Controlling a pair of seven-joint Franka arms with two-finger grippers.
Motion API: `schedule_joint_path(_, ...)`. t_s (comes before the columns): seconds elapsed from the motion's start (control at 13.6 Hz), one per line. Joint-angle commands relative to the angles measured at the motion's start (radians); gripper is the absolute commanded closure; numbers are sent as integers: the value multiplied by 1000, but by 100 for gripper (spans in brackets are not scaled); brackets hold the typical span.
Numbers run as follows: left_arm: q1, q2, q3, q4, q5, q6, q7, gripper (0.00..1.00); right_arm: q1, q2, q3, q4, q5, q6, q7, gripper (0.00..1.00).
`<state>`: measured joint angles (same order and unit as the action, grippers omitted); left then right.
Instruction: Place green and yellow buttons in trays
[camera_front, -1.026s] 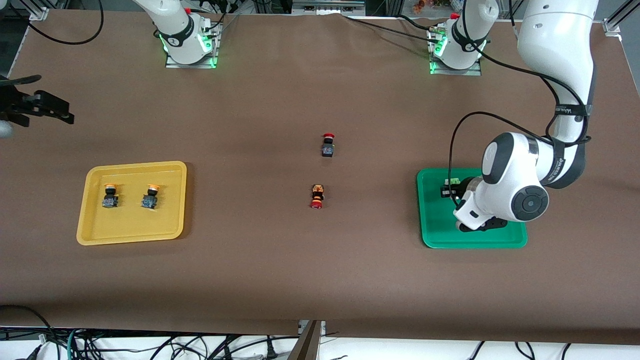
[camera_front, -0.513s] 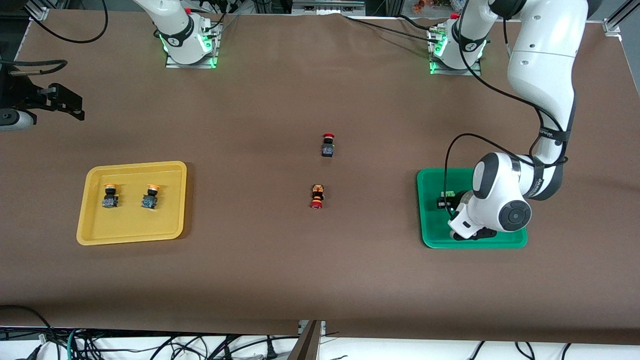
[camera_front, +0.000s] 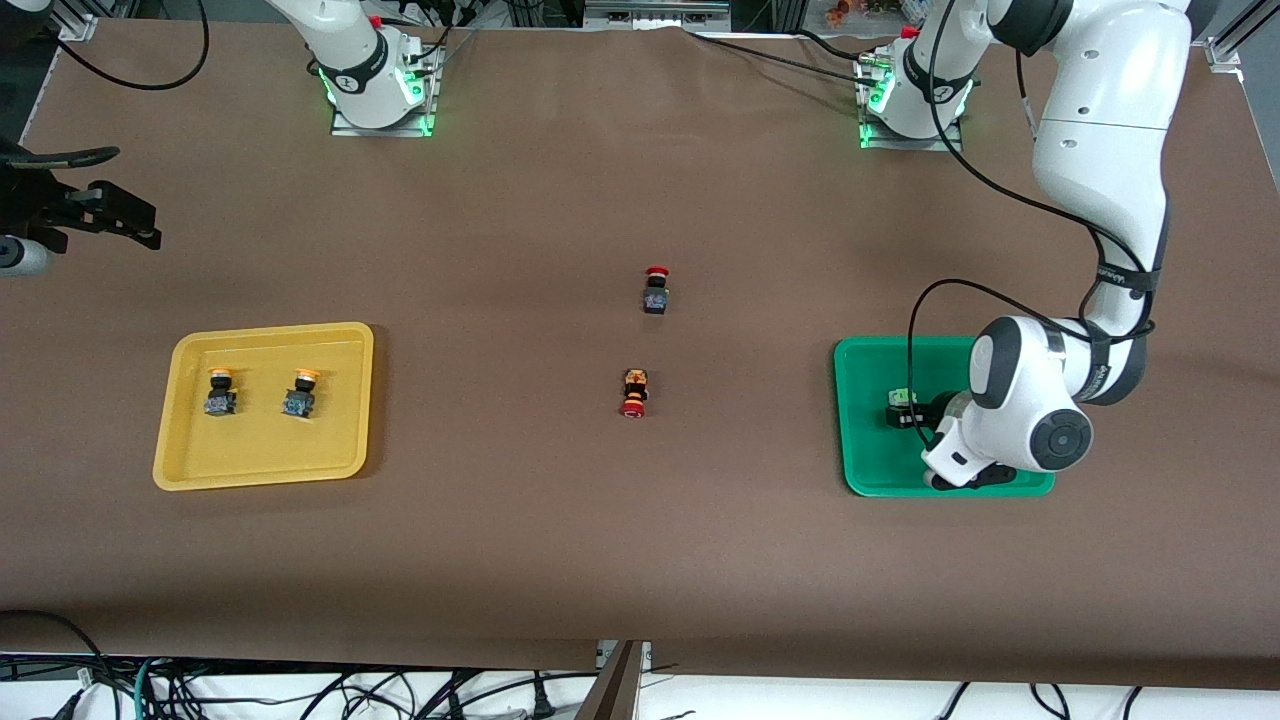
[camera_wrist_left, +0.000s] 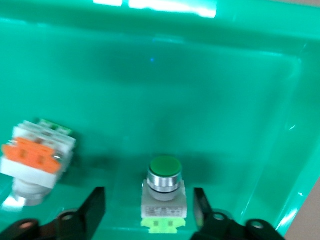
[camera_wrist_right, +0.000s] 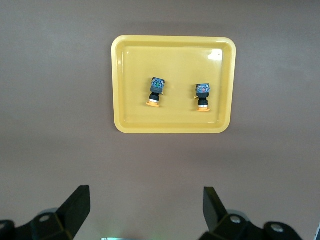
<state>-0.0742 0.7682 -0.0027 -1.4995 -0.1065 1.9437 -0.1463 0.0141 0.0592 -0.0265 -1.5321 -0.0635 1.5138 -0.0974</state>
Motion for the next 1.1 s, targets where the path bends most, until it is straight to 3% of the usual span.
schedule_joint_path(0.0, 31, -64, -16, 10, -16, -35, 114, 0, -8, 11, 5, 23, 10, -7, 12, 0)
schedule_joint_path(0.37, 39, -199, -14, 12, -12, -92, 232, 0, -11, 13, 3, 23, 7, -4, 12, 0)
schedule_joint_path(0.73, 42, -461, -8, 21, -1, -313, 231, 0, -11, 25, 5, 41, 7, -7, 10, 0)
schedule_joint_path(0.88, 42, -551, -5, 27, 2, -344, 246, 0, -11, 27, 3, 41, 8, -9, 12, 0)
schedule_joint_path(1.03, 42, -563, -14, 102, 54, -446, 255, 0, -11, 27, 3, 41, 7, -7, 12, 0)
